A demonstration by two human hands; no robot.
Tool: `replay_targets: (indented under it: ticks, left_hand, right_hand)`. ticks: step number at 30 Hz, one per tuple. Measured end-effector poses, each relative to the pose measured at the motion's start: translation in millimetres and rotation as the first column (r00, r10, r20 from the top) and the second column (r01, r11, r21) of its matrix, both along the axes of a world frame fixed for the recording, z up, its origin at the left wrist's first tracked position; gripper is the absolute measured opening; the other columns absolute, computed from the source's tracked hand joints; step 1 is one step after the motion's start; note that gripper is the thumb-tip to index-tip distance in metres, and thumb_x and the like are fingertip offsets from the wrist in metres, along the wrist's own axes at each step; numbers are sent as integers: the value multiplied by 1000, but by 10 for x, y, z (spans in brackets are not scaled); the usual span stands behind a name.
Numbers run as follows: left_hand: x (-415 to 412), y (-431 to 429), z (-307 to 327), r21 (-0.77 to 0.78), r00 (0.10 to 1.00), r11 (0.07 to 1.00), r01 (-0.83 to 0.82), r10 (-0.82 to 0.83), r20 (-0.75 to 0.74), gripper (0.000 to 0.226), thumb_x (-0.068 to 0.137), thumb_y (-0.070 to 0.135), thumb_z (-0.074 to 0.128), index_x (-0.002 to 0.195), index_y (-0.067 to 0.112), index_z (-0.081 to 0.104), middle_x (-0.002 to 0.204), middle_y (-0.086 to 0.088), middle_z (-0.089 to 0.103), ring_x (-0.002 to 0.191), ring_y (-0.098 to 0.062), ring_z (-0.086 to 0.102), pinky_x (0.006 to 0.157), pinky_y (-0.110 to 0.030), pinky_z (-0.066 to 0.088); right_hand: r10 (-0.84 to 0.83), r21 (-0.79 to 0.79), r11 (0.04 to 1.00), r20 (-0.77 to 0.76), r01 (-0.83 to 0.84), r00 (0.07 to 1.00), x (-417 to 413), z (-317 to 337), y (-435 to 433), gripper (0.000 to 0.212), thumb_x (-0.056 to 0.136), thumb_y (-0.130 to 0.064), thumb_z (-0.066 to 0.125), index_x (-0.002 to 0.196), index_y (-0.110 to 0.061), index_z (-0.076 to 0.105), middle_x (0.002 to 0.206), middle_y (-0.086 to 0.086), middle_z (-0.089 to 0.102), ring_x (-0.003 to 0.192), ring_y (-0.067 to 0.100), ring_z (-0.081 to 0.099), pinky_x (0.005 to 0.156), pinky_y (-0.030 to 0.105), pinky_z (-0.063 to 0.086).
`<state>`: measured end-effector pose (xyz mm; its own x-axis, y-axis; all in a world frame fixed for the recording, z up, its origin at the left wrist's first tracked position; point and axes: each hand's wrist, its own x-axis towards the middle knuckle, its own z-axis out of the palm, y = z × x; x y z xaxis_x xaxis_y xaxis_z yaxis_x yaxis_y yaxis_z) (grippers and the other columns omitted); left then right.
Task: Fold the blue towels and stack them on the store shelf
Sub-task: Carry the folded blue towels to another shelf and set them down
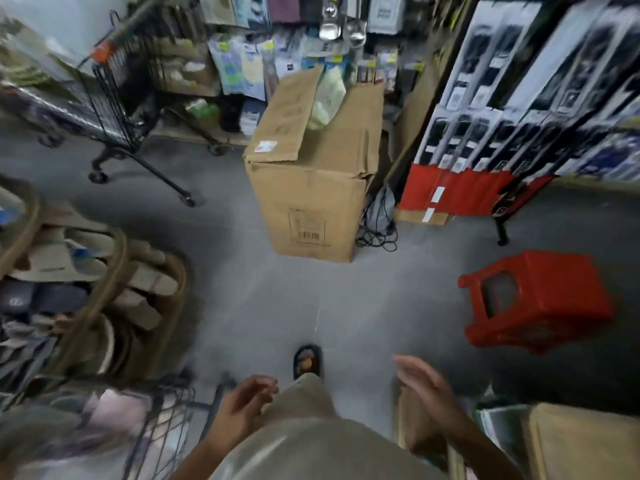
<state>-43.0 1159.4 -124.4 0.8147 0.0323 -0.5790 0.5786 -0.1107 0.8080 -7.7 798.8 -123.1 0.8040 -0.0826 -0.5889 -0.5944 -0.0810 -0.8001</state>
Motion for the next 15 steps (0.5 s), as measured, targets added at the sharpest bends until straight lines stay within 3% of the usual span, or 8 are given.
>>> replay_targets:
  ticks: [4, 7, 9, 11, 13, 15]
  left_hand:
    - [1167, -354, -47, 42, 982, 981, 187, -188, 14, 12, 97, 4, 61, 99, 9, 72, 96, -8, 76, 85, -20, 70, 69, -21, 49]
    - [2109, -774, -59, 35, 896, 895, 445, -445, -2, 14, 98, 7, 62, 98, 14, 73, 99, -5, 75, 89, -12, 70, 73, -16, 50]
    - [2736, -1164, -12, 31, 784, 784, 620, -620, 5, 6, 93, 18, 69, 92, 21, 75, 96, -3, 75, 85, -9, 69, 71, -17, 49]
    - [3369, -1611, 46, 29, 674, 674, 739, -739, -6, 13, 82, 33, 74, 89, 22, 76, 93, -7, 74, 79, -8, 68, 68, -17, 47]
    - [3908, -2089, 24, 36, 566, 565, 824, -824, -30, 14, 86, 29, 74, 94, 17, 76, 97, -10, 74, 81, -9, 69, 69, -14, 46]
    - [4332, -2621, 60, 42, 414, 413, 910, -910, -32, 17, 89, 40, 70, 97, 26, 75, 101, -2, 74, 90, -9, 69, 73, -14, 46]
  right_hand:
    - [-92, 27, 995, -12, 92, 996, 740, -57, -331, 24, 92, 4, 66, 111, -10, 71, 102, -3, 78, 88, 1, 71, 74, 16, 54]
    - [-278, 17, 960, -6, 278, 961, 1087, -78, -600, 30, 76, 0, 78, 105, 0, 72, 96, 2, 78, 89, 11, 70, 83, 25, 55]
    - [-419, 28, 908, -16, 419, 908, 1229, 20, -753, 29, 69, -4, 82, 97, -4, 74, 95, 8, 77, 91, 23, 68, 89, 41, 52]
    - [-536, 8, 844, 2, 536, 844, 1327, 90, -929, 24, 81, 10, 73, 96, -8, 75, 98, 16, 76, 92, 28, 67, 90, 51, 50]
    - [-650, -41, 760, 3, 649, 760, 1370, 137, -1094, 26, 87, 12, 67, 99, -10, 73, 102, 19, 75, 94, 32, 67, 90, 52, 51]
    - [-750, -79, 659, 4, 748, 661, 1390, 164, -1245, 23, 89, 8, 68, 104, -9, 74, 103, 17, 75, 95, 32, 67, 85, 45, 53]
